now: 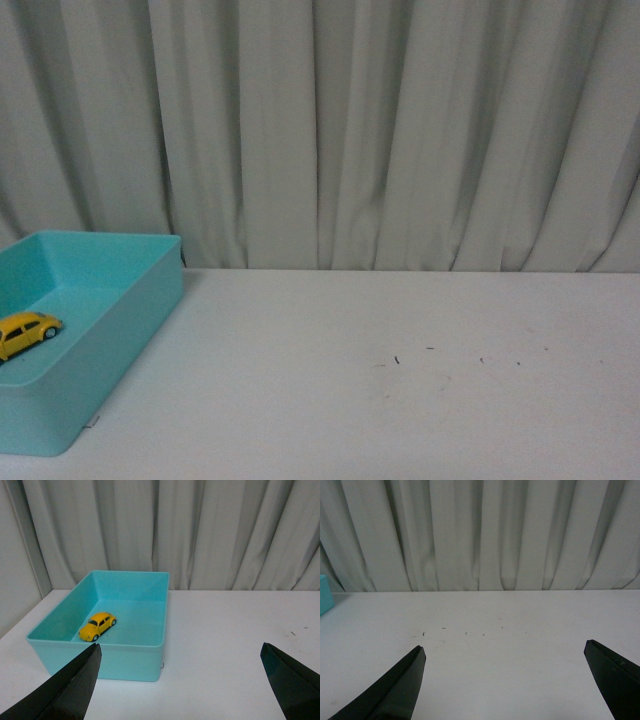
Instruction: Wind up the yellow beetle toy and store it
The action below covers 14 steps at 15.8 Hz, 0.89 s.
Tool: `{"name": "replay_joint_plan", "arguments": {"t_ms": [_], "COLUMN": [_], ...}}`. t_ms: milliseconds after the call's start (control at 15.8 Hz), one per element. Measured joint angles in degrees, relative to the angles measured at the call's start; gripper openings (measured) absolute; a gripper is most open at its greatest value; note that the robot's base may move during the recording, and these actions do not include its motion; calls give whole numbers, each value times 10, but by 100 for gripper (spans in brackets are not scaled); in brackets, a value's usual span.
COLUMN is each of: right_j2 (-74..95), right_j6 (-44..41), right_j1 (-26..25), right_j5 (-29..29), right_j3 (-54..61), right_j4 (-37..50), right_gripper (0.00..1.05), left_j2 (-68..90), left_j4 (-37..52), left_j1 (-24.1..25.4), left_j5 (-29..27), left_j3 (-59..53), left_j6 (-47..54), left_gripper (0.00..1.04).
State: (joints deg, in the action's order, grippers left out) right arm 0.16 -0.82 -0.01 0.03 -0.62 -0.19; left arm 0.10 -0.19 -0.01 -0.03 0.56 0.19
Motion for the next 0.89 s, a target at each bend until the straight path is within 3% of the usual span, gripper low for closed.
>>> {"name": "replay_joint_plan", "arguments": {"t_ms": [889], "right_j2": [0], "right_j6": [0], "right_j1": [0], "right_j5": [0], "right_j3": [0], "right_j4": [0], "right_gripper": [98], "left_j2": [0], "left_j4": [0], "left_j1": [0], "left_j5": [0], "left_j3": [0], "left_j6": [0], "left_gripper": [98]}}
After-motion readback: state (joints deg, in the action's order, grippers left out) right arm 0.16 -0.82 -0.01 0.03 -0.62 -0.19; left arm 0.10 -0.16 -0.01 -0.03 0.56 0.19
